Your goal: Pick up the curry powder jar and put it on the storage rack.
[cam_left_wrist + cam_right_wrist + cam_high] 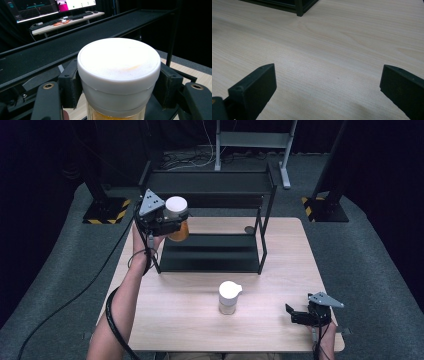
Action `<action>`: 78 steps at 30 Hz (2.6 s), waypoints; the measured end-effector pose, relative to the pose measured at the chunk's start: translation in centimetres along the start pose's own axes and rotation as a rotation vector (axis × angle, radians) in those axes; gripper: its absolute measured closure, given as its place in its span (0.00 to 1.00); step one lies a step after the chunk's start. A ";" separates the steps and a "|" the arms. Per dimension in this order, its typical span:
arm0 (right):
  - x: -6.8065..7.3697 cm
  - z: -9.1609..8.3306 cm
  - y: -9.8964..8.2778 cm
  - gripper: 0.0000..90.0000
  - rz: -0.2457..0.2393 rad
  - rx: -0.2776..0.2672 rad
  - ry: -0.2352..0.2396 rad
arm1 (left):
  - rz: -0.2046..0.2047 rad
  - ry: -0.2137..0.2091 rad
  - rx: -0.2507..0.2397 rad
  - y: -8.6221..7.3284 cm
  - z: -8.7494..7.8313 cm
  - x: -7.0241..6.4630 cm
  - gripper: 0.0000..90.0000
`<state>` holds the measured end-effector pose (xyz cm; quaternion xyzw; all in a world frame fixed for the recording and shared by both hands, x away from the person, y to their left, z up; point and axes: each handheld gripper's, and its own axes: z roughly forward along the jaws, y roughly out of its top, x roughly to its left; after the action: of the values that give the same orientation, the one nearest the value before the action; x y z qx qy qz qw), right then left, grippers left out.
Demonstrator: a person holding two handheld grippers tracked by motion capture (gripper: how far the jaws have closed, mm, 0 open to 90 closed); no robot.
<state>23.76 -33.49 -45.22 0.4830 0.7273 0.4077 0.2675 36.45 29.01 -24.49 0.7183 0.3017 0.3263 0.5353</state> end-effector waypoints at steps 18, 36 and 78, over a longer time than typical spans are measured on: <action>0.1 0.0 0.0 0.00 0.000 -0.001 -0.003 | -0.026 -0.023 -0.021 1.5 0.0 1.1 0.37; 0.0 0.1 0.1 0.00 -0.003 0.006 0.001 | -0.029 -0.039 -0.057 3.6 -0.8 1.5 0.37; 0.0 0.1 0.1 0.00 -0.001 0.007 0.001 | 0.028 -0.048 -0.119 8.8 -0.7 0.7 0.37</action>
<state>23.89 -33.45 -45.14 0.4836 0.7290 0.4053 0.2654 37.05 27.83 -15.74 0.6970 0.2587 0.3337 0.5796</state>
